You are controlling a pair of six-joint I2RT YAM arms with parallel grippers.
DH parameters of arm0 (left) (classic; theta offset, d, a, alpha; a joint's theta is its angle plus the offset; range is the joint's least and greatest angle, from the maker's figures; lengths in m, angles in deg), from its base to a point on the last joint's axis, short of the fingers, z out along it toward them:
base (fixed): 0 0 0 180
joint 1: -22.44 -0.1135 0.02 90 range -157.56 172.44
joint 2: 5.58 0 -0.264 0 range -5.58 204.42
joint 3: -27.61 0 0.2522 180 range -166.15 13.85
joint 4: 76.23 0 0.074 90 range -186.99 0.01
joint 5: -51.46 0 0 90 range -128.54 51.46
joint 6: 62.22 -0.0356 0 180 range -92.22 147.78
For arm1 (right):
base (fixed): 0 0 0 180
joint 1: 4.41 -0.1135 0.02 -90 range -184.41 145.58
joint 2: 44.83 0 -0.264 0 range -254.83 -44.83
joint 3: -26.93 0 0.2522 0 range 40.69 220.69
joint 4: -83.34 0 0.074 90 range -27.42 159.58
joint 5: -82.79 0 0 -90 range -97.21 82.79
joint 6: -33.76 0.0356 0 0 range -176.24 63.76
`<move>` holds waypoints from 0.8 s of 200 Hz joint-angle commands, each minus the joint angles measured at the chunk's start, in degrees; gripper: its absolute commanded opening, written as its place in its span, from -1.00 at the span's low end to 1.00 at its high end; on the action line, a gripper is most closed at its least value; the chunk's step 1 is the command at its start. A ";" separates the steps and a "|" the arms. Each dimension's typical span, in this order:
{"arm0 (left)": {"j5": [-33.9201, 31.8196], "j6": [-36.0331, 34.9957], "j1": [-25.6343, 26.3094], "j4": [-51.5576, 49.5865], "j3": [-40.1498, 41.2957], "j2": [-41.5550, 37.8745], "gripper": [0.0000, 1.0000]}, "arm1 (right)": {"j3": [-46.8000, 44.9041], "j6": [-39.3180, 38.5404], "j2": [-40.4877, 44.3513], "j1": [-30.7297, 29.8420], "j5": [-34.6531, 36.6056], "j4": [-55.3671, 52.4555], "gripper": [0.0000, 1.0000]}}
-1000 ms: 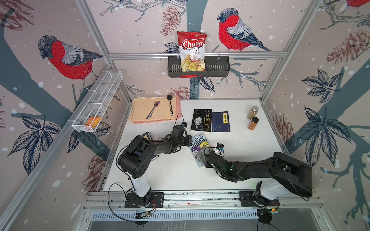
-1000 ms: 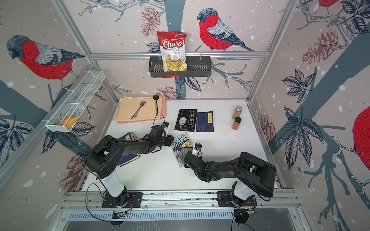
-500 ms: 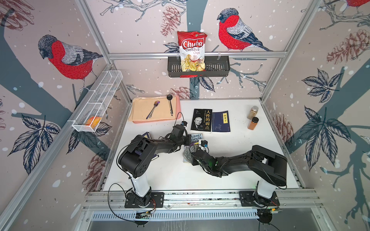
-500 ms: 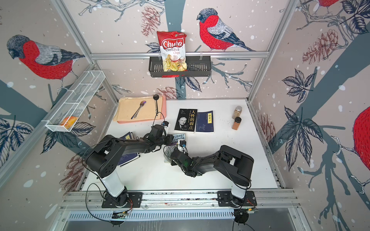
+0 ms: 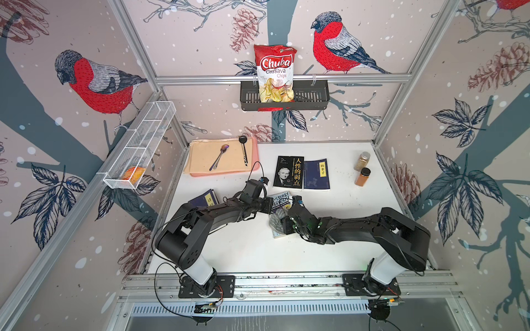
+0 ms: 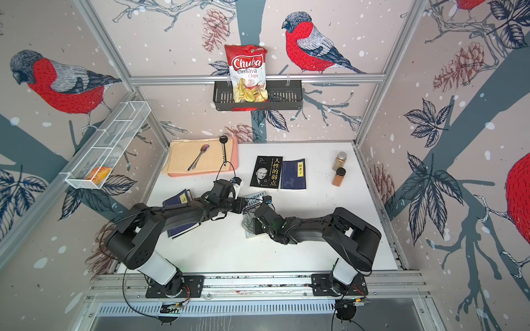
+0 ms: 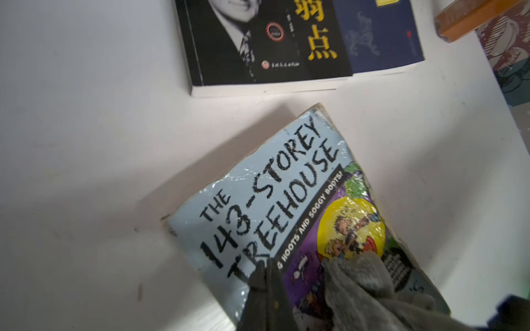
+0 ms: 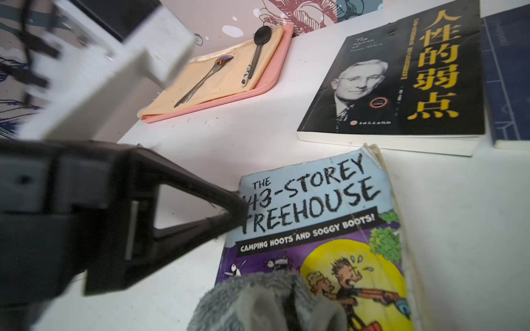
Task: Wipe the cover of the book
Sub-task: Wipe the dirt from the cover of the book, then adjust the book at the center of the board.
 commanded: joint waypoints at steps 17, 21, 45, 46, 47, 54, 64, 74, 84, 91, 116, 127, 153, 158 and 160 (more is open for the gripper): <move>0.53 0.42 0.05 -3.53 2.54 -8.40 -1.00 | 2.23 -4.79 1.90 2.98 0.31 -9.51 -0.80; 0.62 0.79 0.08 -3.43 3.17 -9.38 -1.00 | 2.48 -5.10 2.10 3.38 0.24 -9.61 -0.80; 3.63 3.99 1.47 -0.59 8.18 -13.90 -1.00 | 3.42 -6.63 3.87 5.69 0.65 -10.73 -0.81; 3.72 4.14 1.52 -0.52 8.39 -14.00 -1.00 | 3.39 -6.67 3.97 5.78 0.66 -10.74 -0.81; 3.81 4.26 1.67 -0.40 8.55 -14.09 -1.00 | 3.33 -6.74 4.10 5.92 0.66 -10.75 -0.81; 3.77 5.00 2.34 -0.07 9.60 -14.63 -1.00 | 3.12 -7.02 4.96 6.59 0.66 -11.04 -0.81; 2.40 5.90 3.24 -0.02 10.84 -15.14 -1.00 | 2.48 -7.16 6.47 7.66 0.75 -11.00 -0.81; 1.32 6.64 3.58 0.05 11.94 -15.32 -1.00 | 1.37 -7.16 8.12 8.73 0.59 -10.80 -0.80; 0.79 7.27 3.58 0.22 12.77 -15.04 -1.00 | 0.12 -7.14 9.41 10.22 0.55 -10.68 -0.81; 0.08 7.57 3.59 0.24 13.16 -14.66 -1.00 | -0.66 -7.31 9.75 11.26 0.72 -10.58 -0.82; -3.83 8.15 3.59 -1.03 12.41 -12.27 -1.00 | -1.61 -7.91 6.82 14.11 1.76 -11.54 -0.83; -5.20 8.03 3.58 -1.12 11.45 -10.88 -1.00 | -1.77 -8.12 5.02 14.14 0.78 -10.86 -0.83; -5.70 6.45 3.50 -0.60 8.03 -6.42 -1.00 | -2.09 -7.41 2.59 12.21 -2.06 -9.09 -0.84; -5.54 6.11 3.50 -0.92 7.10 -5.50 -1.00 | -2.09 -7.17 2.49 11.61 -2.10 -9.21 -0.84; -5.41 6.02 3.50 -1.01 6.76 -5.20 -1.00 | -2.09 -7.11 2.46 11.35 -2.07 -9.29 -0.84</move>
